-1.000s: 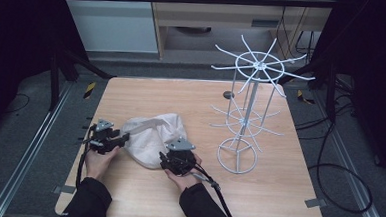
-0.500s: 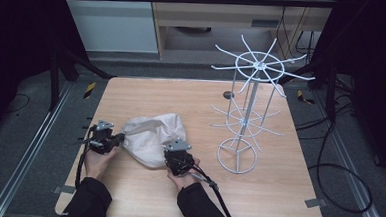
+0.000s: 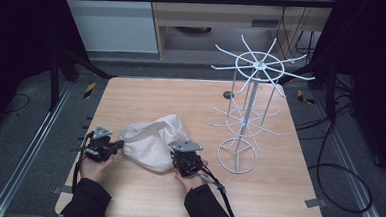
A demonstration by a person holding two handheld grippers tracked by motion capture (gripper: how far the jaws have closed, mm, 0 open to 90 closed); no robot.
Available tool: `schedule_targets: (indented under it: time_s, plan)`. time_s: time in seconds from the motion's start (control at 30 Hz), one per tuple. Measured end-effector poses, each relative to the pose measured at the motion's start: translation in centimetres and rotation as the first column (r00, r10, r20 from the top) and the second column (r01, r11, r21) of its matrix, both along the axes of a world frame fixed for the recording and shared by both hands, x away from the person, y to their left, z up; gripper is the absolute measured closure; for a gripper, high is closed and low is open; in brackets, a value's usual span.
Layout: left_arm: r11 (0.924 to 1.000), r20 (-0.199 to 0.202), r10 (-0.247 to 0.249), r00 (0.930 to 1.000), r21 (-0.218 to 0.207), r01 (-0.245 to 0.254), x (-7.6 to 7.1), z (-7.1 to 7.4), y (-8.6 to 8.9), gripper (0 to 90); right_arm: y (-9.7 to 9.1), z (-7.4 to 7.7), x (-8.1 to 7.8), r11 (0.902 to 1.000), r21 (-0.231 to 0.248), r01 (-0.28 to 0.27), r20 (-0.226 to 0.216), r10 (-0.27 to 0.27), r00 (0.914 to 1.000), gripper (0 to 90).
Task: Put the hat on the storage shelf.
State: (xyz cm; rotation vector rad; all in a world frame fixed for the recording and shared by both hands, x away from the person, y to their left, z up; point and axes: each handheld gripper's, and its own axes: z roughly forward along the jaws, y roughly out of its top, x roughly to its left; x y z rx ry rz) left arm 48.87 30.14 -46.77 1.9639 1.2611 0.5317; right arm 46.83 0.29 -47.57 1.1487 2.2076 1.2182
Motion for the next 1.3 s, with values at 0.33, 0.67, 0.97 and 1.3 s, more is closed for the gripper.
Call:
schedule_targets:
  time_s: [0.33,0.67,0.97,1.3]
  plan:
    - [0.9985,-0.015,-0.052,0.9985,0.017,0.052,-4.3,0.0,-1.2,90.0,-1.0,0.2,0.5,0.9996,0.000,0.027,0.004,-0.027,0.9996,85.9]
    - [0.9959,-0.011,-0.090,0.9959,0.013,0.090,-6.5,-0.1,-1.9,89.9,-1.3,-0.1,1.3,0.9985,-0.006,0.054,0.002,-0.054,0.9985,85.0]
    - [0.9946,0.062,-0.079,0.9950,-0.062,0.083,-7.6,1.6,-0.7,70.8,-1.9,0.9,0.3,0.9990,-0.004,0.045,0.024,-0.045,0.9987,70.0]
    - [0.9886,0.110,-0.124,0.9862,-0.072,0.132,-6.4,3.9,-0.7,49.8,-5.0,2.5,-1.2,0.9999,0.000,0.017,0.051,-0.017,0.9985,57.5]
